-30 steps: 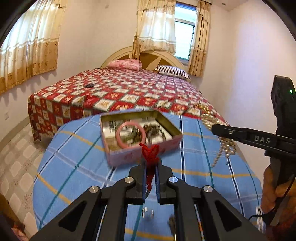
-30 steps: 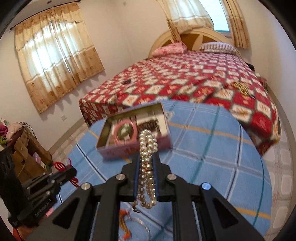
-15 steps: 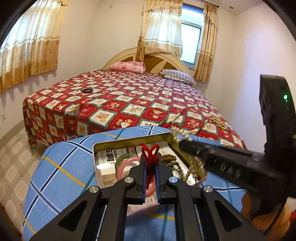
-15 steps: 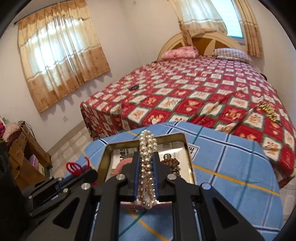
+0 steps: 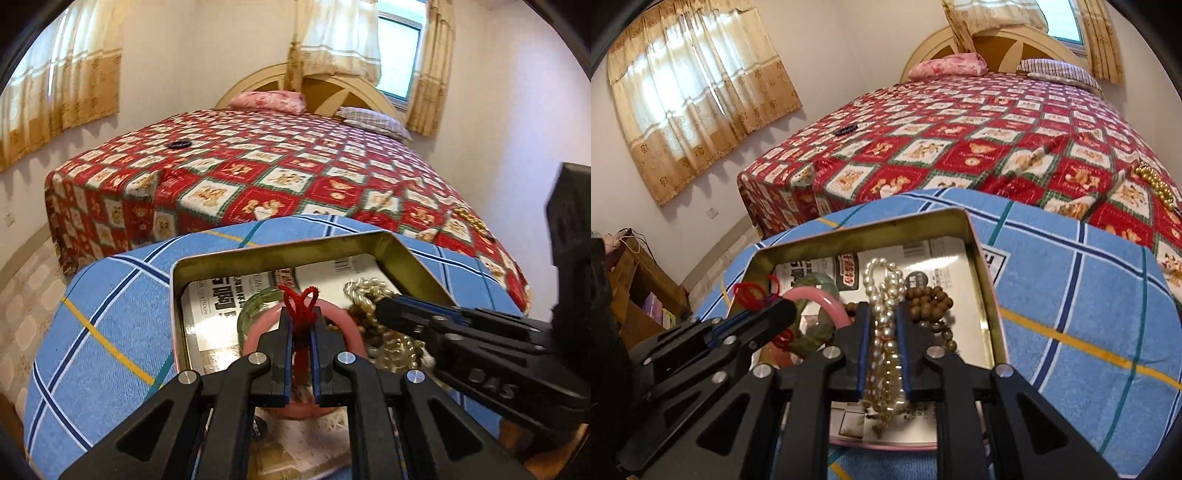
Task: Organize jewelry
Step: 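Open both tools over the tin, dropping the tassel and pearl necklace, then withdraw both tools from the tin toward the silver ring and bangle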
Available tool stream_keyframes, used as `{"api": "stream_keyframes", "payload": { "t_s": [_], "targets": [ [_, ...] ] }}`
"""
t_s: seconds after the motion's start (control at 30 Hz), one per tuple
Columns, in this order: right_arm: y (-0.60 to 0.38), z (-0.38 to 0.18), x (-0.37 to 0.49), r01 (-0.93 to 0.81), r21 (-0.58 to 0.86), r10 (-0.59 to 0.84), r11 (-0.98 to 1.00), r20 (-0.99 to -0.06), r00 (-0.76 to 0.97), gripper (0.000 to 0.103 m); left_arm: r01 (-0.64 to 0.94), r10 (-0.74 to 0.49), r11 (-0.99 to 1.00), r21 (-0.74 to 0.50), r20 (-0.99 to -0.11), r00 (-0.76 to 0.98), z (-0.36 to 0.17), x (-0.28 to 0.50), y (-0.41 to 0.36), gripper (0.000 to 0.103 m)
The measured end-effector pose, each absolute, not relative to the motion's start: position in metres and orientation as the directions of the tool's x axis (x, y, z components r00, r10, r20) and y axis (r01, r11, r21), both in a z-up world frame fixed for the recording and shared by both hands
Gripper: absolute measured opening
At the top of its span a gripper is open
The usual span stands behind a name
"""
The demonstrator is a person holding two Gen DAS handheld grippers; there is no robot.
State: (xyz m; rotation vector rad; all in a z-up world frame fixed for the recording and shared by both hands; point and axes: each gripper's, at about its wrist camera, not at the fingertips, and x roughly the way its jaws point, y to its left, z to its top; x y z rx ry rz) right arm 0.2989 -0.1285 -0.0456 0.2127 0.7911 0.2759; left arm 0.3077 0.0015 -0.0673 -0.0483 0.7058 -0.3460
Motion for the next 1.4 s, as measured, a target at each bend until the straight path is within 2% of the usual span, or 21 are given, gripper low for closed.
{"api": "stream_keyframes", "payload": {
  "t_s": [0.03, 0.07, 0.1, 0.17, 0.2, 0.3, 0.57, 1.0, 1.4],
  "targets": [
    [-0.131, -0.045, 0.299, -0.160, 0.301, 0.327, 0.940, -0.665, 0.672, 0.023, 0.292, -0.327, 0.942, -0.163, -0.631, 0.704, -0.069, 0.309, 0.002, 0.009],
    [-0.133, -0.043, 0.298, -0.158, 0.311, 0.333, 0.937, -0.660, 0.673, 0.028, 0.289, -0.322, 0.944, -0.160, -0.635, 0.702, -0.069, 0.311, 0.001, 0.019],
    [-0.135, -0.040, 0.296, -0.157, 0.319, 0.337, 0.935, -0.652, 0.679, 0.034, 0.284, -0.311, 0.947, -0.149, -0.642, 0.701, -0.069, 0.311, 0.000, 0.037],
    [-0.137, -0.034, 0.293, -0.158, 0.312, 0.331, 0.937, -0.643, 0.691, 0.037, 0.272, -0.293, 0.953, -0.133, -0.635, 0.715, -0.064, 0.306, -0.001, 0.058],
    [-0.137, -0.030, 0.290, -0.161, 0.308, 0.329, 0.938, -0.639, 0.695, 0.037, 0.272, -0.294, 0.953, -0.133, -0.623, 0.725, -0.060, 0.304, 0.000, 0.060],
    [-0.142, -0.022, 0.283, -0.159, 0.319, 0.334, 0.934, -0.628, 0.703, 0.041, 0.274, -0.293, 0.953, -0.128, -0.608, 0.738, -0.048, 0.293, 0.002, 0.060],
    [-0.150, -0.002, 0.235, -0.169, 0.266, 0.305, 0.949, -0.634, 0.711, 0.041, 0.273, -0.286, 0.955, -0.115, -0.604, 0.744, -0.029, 0.245, 0.013, 0.060],
    [-0.161, -0.021, 0.148, -0.126, 0.279, 0.285, 0.952, -0.660, 0.695, 0.041, 0.271, -0.294, 0.953, -0.131, -0.598, 0.746, -0.027, 0.160, 0.017, 0.060],
    [-0.173, -0.038, 0.106, -0.088, 0.265, 0.252, 0.960, -0.686, 0.683, 0.041, 0.245, -0.283, 0.958, -0.148, -0.621, 0.731, -0.041, 0.122, 0.029, 0.060]
  ]
}}
